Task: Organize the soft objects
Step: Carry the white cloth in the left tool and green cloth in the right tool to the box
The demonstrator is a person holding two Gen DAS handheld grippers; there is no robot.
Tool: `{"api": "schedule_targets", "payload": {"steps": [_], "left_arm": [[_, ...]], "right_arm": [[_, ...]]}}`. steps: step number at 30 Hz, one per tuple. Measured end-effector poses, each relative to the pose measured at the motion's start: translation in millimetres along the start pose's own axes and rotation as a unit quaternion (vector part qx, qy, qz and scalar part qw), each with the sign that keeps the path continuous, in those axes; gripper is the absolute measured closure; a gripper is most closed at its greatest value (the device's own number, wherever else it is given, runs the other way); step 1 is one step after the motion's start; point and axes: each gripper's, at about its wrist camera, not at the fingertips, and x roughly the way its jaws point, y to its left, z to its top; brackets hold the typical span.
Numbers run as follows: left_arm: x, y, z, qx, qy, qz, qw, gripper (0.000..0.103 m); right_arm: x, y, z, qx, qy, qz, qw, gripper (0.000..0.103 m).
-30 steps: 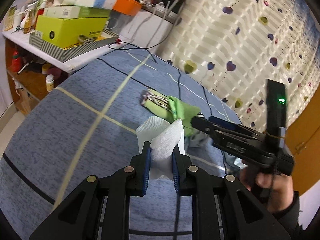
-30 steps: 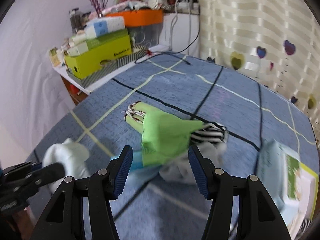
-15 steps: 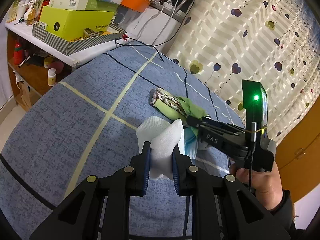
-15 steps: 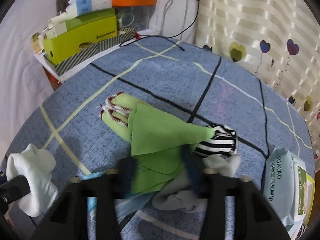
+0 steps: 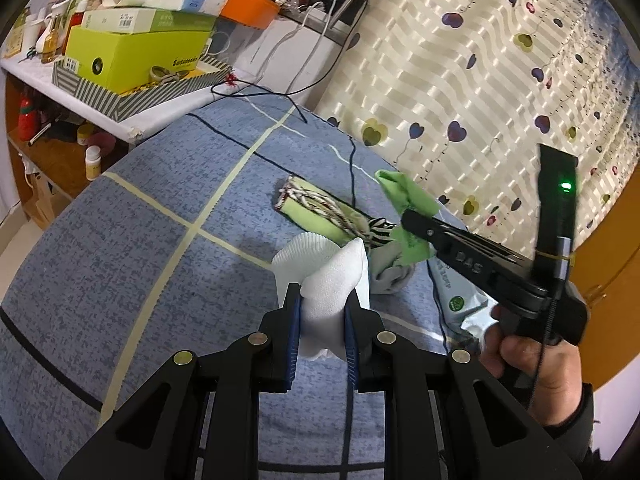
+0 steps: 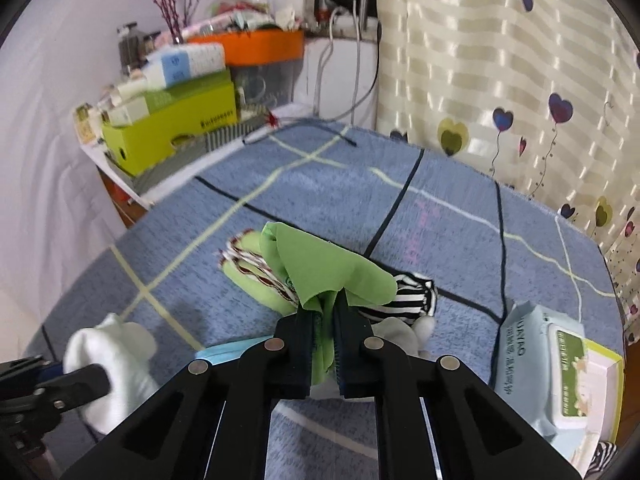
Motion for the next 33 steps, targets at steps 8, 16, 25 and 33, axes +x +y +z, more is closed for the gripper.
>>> {"api": "schedule_targets", "payload": {"steps": [8,16,25,33], "left_arm": [[-13,-25,-4,0.021,-0.005,-0.011,0.9997,0.083],[-21,-56,-11,0.048,-0.003,-0.026,0.9985,0.083],[-32,-95,-19,0.082,-0.005,-0.039,0.9959,0.083],[-38,-131,-29,0.116,-0.001,-0.054,0.9918,0.083]], "right_arm": [[-58,3,-15,-0.003,-0.030,0.021,0.999,0.094],[-108,-7,-41,0.004,-0.045,0.021,0.999,0.094],[-155,-27,-68,0.021,-0.066,0.009,0.998,0.094],[-192,-46,-89,0.043,-0.088,-0.009,0.995,0.094]]}}
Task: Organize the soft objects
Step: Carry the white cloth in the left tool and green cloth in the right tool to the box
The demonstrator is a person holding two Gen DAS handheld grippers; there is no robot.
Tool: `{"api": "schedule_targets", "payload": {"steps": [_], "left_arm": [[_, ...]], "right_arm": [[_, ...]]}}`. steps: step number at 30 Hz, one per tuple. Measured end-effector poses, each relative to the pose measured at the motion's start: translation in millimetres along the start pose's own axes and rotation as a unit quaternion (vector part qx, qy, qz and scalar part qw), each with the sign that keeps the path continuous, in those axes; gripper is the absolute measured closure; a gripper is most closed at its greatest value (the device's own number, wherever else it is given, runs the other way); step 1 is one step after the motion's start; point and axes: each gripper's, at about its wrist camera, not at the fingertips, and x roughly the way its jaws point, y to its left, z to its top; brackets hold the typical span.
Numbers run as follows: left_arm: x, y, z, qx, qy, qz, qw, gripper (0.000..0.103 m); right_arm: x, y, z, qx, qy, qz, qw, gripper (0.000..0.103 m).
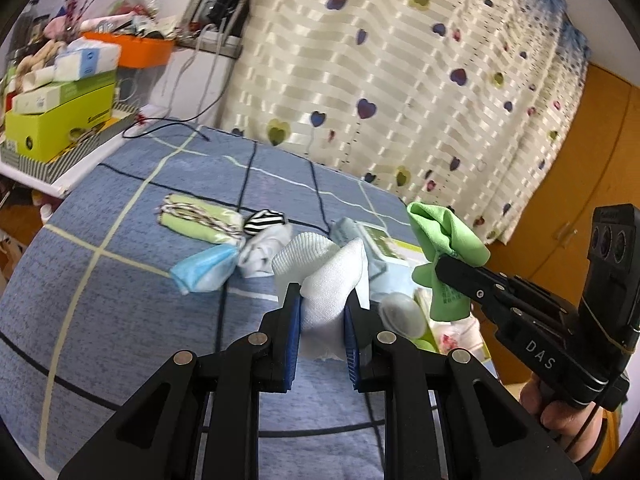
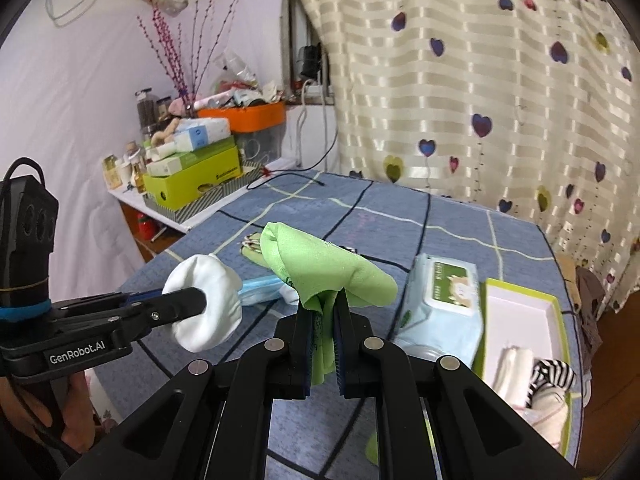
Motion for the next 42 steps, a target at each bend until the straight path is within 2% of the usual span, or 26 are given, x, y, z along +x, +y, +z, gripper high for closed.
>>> {"api": "schedule_targets", "payload": {"steps": [23,42], "left_arm": [[26,-83,-5,0.067,0.031,-0.042,0.9964,0.083],[54,-131,-11,0.104,0.057,-0.073,0.9902,0.083]], "right_arm": [[-64,-73,-34,0.062,-0.028,-0.056,0.996,0.094],[-93,-131,-58,0.106,-0.032,-0.108,0.988,0.094]]}}
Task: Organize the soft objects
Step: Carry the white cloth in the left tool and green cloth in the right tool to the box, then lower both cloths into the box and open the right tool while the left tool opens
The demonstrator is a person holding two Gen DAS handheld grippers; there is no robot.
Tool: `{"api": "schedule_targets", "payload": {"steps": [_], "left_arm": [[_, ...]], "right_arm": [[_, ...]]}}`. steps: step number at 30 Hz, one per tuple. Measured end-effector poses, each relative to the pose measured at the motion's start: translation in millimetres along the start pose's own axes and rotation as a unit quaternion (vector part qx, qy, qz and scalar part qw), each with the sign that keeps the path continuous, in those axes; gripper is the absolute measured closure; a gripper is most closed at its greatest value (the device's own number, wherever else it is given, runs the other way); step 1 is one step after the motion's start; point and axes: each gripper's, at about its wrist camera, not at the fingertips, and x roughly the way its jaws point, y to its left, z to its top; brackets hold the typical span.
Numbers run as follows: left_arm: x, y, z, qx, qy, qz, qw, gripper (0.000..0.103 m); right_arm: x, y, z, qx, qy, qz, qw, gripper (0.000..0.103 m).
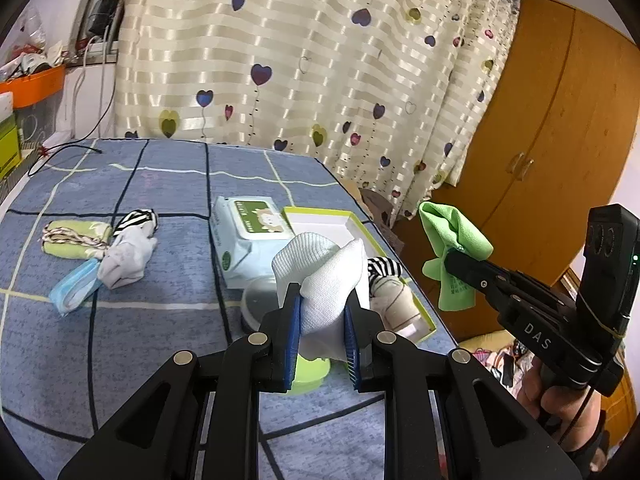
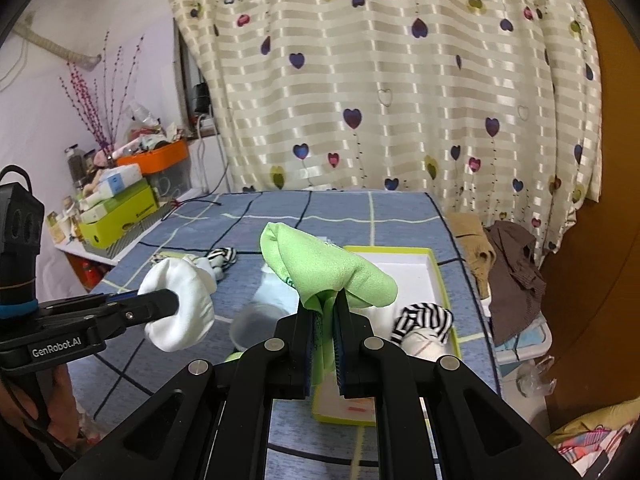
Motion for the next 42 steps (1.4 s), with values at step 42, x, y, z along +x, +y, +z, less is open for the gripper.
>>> {"api": "schedule_targets", "payload": {"steps": [42], "left_arm": [[130,-35,32,0.006,0.089,0.011,0.9960,0.083]], "right_arm": [[160,-107,-9,0.018,0.133,-0.023,0.991,0.094]]}}
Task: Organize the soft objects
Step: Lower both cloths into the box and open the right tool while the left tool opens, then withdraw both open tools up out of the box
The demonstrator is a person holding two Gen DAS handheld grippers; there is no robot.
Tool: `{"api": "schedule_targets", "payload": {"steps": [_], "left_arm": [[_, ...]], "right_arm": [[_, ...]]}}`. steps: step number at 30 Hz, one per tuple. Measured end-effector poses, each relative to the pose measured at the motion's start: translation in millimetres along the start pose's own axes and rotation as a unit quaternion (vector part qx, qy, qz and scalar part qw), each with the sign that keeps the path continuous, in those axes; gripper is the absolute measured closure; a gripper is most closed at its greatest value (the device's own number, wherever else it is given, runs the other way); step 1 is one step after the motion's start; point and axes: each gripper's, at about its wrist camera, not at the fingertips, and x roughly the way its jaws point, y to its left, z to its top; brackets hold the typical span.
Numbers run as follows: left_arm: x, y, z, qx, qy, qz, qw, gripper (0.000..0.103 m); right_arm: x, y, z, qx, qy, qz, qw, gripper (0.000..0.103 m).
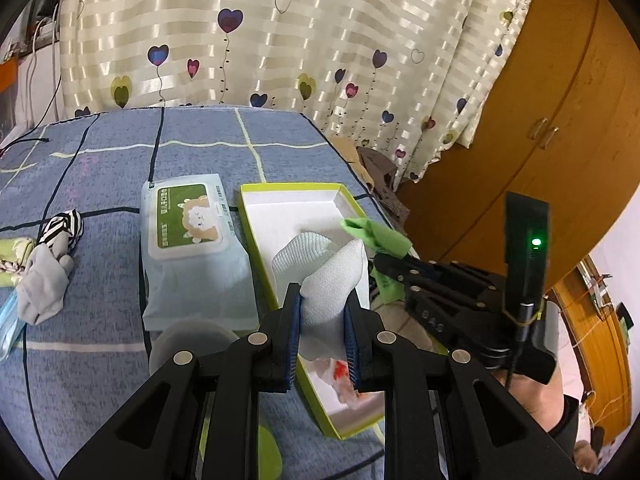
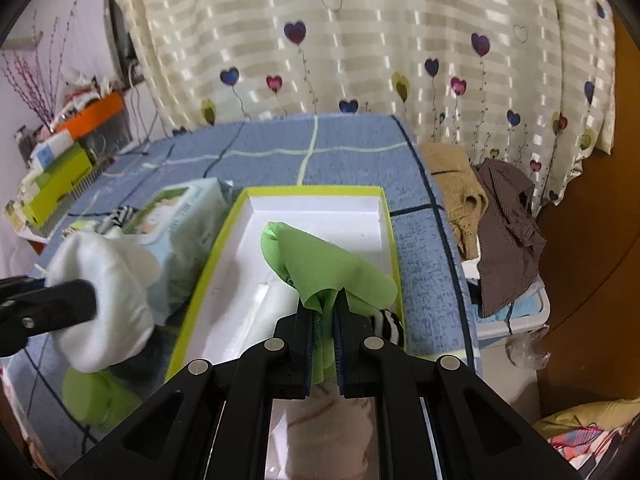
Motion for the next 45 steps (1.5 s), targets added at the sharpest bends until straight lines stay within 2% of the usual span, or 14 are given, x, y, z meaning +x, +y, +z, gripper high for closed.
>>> {"api": "schedule_targets", "payload": {"steps": [3,5,7,13,22,27,30,34,45], "left_arm": [[8,1,4,-0.002,0.007,0.005,1.0000,0.083],[13,0,6,-0.001,0.009,0.007,0.9999,0.083],[16,-1,8,-0.001,0.011,0.007,0.9999,0.083],[29,-5,13,0.002,0.019,0.012,0.9997,0.083],[63,-8,14,-0.007,0.055,0.026,0.9981,0.082],[76,-6,15,-0.020,0.066,0.033,0.9971,0.077],[80,-5,16,-0.022,0.067,0.039,0.9968,0.070],[79,-5,17,-0.025,0.063,0.033,0.9972,0.057],[56,-9,20,-0.023,0.040,0.004,0.9989,0.057]], "right_arm": [[13,-2,-1,0.004,0.018,0.008,1.000,0.083],[15,-4,-2,0.009,0.021,0.019,1.000,0.065],[11,-4,-2,0.012,0.015,0.025,1.000,0.062],[-17,-8,-4,0.022,-0.020,0.027,0.999,0.060],[-37,-20,-11,0.045,-0.043,0.032,0.998,0.060],[-37,-23,-12,0.047,-0.044,0.036,0.997,0.060],[-37,-23,-12,0.047,-0.045,0.036,0.997,0.060],[-37,-23,-12,0.048,-0.044,0.036,0.997,0.060],[-45,-20,-17,0.045,-0.053,0.032,0.997,0.060]]}}
